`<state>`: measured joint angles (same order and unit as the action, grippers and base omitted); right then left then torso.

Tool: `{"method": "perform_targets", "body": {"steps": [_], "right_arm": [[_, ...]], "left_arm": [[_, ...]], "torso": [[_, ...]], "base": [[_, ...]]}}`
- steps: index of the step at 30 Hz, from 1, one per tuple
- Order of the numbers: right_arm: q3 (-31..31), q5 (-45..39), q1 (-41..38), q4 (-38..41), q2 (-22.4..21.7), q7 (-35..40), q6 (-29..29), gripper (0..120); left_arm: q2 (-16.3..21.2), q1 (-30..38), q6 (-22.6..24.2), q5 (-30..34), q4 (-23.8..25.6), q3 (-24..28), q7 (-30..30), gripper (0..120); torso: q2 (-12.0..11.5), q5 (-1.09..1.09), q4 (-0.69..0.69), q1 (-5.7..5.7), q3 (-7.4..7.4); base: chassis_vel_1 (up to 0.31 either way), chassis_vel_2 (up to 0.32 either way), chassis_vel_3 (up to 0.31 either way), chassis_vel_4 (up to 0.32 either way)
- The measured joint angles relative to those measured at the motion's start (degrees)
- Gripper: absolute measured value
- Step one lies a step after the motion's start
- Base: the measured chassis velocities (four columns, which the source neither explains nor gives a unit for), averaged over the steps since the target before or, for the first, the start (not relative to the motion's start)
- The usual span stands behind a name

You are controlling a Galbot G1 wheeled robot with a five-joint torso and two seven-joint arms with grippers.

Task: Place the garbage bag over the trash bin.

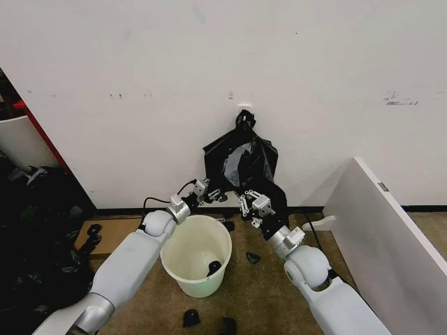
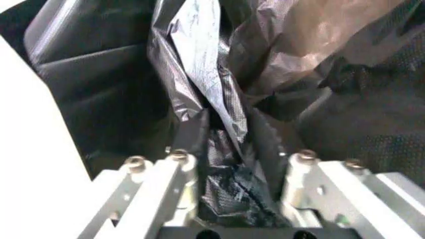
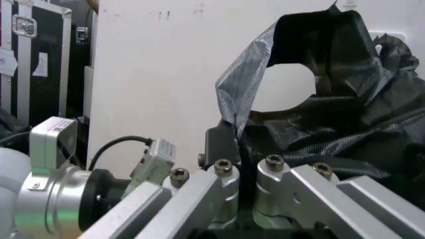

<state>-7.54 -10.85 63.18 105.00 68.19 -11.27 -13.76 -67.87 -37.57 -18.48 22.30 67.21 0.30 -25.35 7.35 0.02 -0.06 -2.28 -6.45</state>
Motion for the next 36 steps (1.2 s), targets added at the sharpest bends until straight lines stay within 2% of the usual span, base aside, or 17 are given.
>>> {"method": "perform_targets", "body": {"steps": [3, 7, 12, 13, 15, 17, 20, 21, 22, 24, 26, 27, 31, 36], "right_arm": [[-0.1, -0.4, 0.3, -0.1, -0.1, 0.6, 0.0, 0], [-0.1, -1.6, 1.1, 0.3, -0.4, 1.7, 0.0, 0], [-0.2, -3.7, 3.6, 1.9, -1.1, 4.1, -0.1, 0], [-0.2, -3.7, 3.6, 1.9, -1.1, 4.1, -0.1, 0], [-0.6, -4.1, 5.5, 3.6, -1.5, 5.1, -0.1, 0], [-1.0, -4.1, 7.6, 5.1, -1.9, 5.8, -0.2, 0], [-1.5, -4.1, 9.4, 6.3, -2.0, 6.2, -0.2, 0], [-2.1, -4.0, 11.4, 7.5, -2.1, 6.7, -0.2, 0], [-2.7, -3.9, 15.2, 9.7, -2.2, 7.8, -0.2, 0], [-2.7, -2.9, 19.1, 12.0, -2.2, 9.0, -0.4, 0], [-2.5, -0.9, 21.7, 13.2, -2.2, 9.3, -1.1, 0], [-2.5, -0.9, 21.7, 13.2, -2.2, 9.3, -1.1, 0], [-2.1, 3.7, 26.3, 14.6, -1.4, 9.3, -3.6, 0], [-1.6, 5.5, 28.3, 15.3, -0.4, 8.4, -5.9, 0]], "left_arm": [[0.1, -0.8, 0.1, 0.3, 0.9, -0.9, 0.1, 9], [0.4, -2.6, 0.3, 0.3, 3.3, -3.1, 1.2, 0], [2.1, -8.0, 0.9, 0.5, 10.9, -6.6, 4.2, 0], [2.1, -8.0, 0.9, 0.5, 10.9, -6.6, 4.2, 0], [3.2, -11.8, 0.9, 1.3, 16.5, -7.6, 5.9, 0], [3.6, -13.9, 0.7, 2.1, 19.9, -8.0, 7.6, 0], [3.6, -14.7, 0.5, 2.5, 21.3, -8.1, 8.7, 0], [3.6, -15.2, 0.4, 2.7, 22.6, -8.1, 9.9, 0], [3.6, -16.4, 0.4, 2.9, 25.4, -8.2, 12.4, 0], [4.2, -19.7, 1.1, 2.0, 30.0, -8.4, 17.0, 0], [5.0, -22.9, 2.3, 0.8, 33.7, -8.9, 20.4, 0], [5.0, -22.9, 2.3, 0.8, 33.7, -8.9, 20.4, 0], [5.8, -30.3, 3.8, -3.3, 40.2, -13.5, 26.5, 0], [6.2, -35.7, 4.0, -5.5, 44.8, -19.1, 29.2, 0]], "torso": [[0.0, 0.00, -0.01, 0.00, 0.00], [0.0, 0.00, -0.01, 0.00, 0.00], [0.0, 0.01, 0.00, 0.00, 0.00], [0.0, 0.01, 0.00, 0.00, 0.00], [0.0, -0.01, 0.01, 0.01, 0.01], [0.0, 0.01, 0.02, 0.01, 0.01], [0.0, 0.02, 0.03, 0.01, 0.01], [0.0, 0.01, 0.01, 0.01, 0.01], [0.0, -0.01, -0.07, 0.01, 0.01], [0.0, 0.01, -0.06, 0.01, 0.02], [0.0, 0.00, 0.02, 0.01, 0.01], [0.0, 0.00, 0.02, 0.01, 0.01], [0.0, 0.00, 0.00, 0.02, 0.02], [0.0, -0.01, 0.01, 0.01, 0.01]], "base": [[0.000, 0.000, 0.000, 0.000], [0.000, 0.000, 0.000, 0.000], [0.000, 0.000, 0.000, 0.000], [0.000, 0.000, 0.000, 0.000], [0.000, 0.000, 0.000, 0.000], [0.000, 0.000, 0.000, 0.000], [0.000, 0.000, 0.000, 0.000], [0.000, 0.000, 0.000, 0.000], [0.000, 0.000, 0.000, 0.000], [0.000, 0.000, 0.000, 0.000], [0.000, 0.000, 0.000, 0.000], [0.000, 0.000, 0.000, 0.000], [0.000, 0.000, 0.000, 0.000], [0.000, 0.000, 0.000, 0.000]]}}
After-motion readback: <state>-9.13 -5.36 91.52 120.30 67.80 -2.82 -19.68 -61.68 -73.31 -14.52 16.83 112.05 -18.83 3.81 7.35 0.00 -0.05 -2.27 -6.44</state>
